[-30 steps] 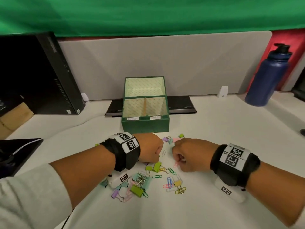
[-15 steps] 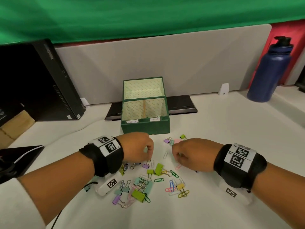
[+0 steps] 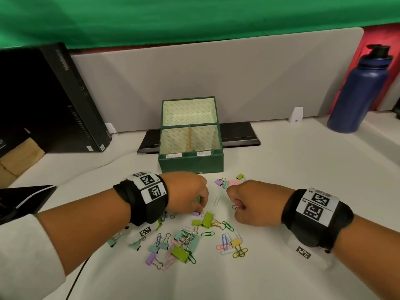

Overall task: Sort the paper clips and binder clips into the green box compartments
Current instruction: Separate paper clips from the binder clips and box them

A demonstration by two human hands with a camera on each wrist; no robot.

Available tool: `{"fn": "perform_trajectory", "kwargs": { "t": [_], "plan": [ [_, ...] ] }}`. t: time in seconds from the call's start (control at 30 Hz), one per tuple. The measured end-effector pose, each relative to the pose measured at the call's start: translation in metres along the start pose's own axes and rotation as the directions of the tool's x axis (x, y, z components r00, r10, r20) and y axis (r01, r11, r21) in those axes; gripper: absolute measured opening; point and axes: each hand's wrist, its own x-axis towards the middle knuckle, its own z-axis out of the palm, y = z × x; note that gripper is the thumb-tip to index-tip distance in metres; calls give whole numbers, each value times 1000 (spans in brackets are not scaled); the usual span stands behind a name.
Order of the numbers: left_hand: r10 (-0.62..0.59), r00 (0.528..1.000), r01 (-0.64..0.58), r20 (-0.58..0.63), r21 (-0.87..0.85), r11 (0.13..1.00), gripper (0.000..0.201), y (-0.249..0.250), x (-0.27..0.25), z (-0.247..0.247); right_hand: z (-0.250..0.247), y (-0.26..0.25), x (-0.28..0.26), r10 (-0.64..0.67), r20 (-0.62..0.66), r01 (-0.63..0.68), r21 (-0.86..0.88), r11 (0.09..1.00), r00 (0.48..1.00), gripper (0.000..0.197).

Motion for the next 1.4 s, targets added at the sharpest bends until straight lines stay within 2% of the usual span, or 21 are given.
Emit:
{"fn": "perform_trajectory", "kwargs": {
  "t": [0.1,0.23,0.3,0.43,0.57,0.73,0.93,1.0,1.07,1.13,1.17,1.2,1.23,1.27,1.3,1.33,1.4],
  "plan": [
    [-56,997,48,-57,-127,991,21,-9,2,1,-1,-1,-2,-18,-24,19,37,999,1000,1],
    [-65,995,52,-79,-154,987,20,-13,1,1,-5,-3,-2,-72,15,72,25,997,997,17],
    [-56,995,44,-81,-149,988,21,-9,2,1,-5,-3,-2,-63,16,63,28,998,998,19],
    [-4,1000,4,-5,-8,1000,29,0,1,0,-1,-2,-2,-71,8,72,-12,997,997,9],
    [5,998,-10,59,76,997,35,-1,-2,-2,1,0,1,-68,34,69,-44,997,997,34],
    [43,997,-50,58,131,990,33,3,-2,2,6,1,8,-103,-11,102,-79,992,995,13],
    [141,990,-139,15,292,946,25,7,1,4,7,1,9,-76,-15,75,-88,993,997,15],
    [121,992,-123,26,315,941,21,9,3,3,5,-1,8,-67,20,69,-74,995,998,16],
    [33,999,-38,25,225,974,17,9,6,1,6,-1,7,-64,40,66,-68,995,997,13],
    [-104,993,107,50,-66,992,23,1,10,1,6,0,6,-35,26,37,-73,997,999,11],
    [-162,985,171,55,-309,936,25,-6,10,0,5,0,5,-9,3,9,-63,998,1000,13],
    [-210,976,201,52,-577,791,22,-12,9,0,3,1,4,22,-27,-23,-41,999,999,16],
    [-249,966,204,68,-791,577,18,-16,7,-2,0,2,3,58,-57,-58,-6,998,997,19],
    [-267,960,182,88,-918,353,18,-20,4,-3,-2,3,2,94,-81,-90,43,995,992,19],
    [-281,954,157,106,-974,166,23,-25,2,-3,-4,4,1,128,-95,-120,84,989,987,16],
    [-285,951,135,119,-990,36,31,-29,0,-3,-5,4,1,150,-98,-140,103,985,984,13],
    [-249,961,101,119,-992,-81,39,-33,-1,-1,-3,5,1,149,-71,-143,93,985,986,5]
  ]
}}
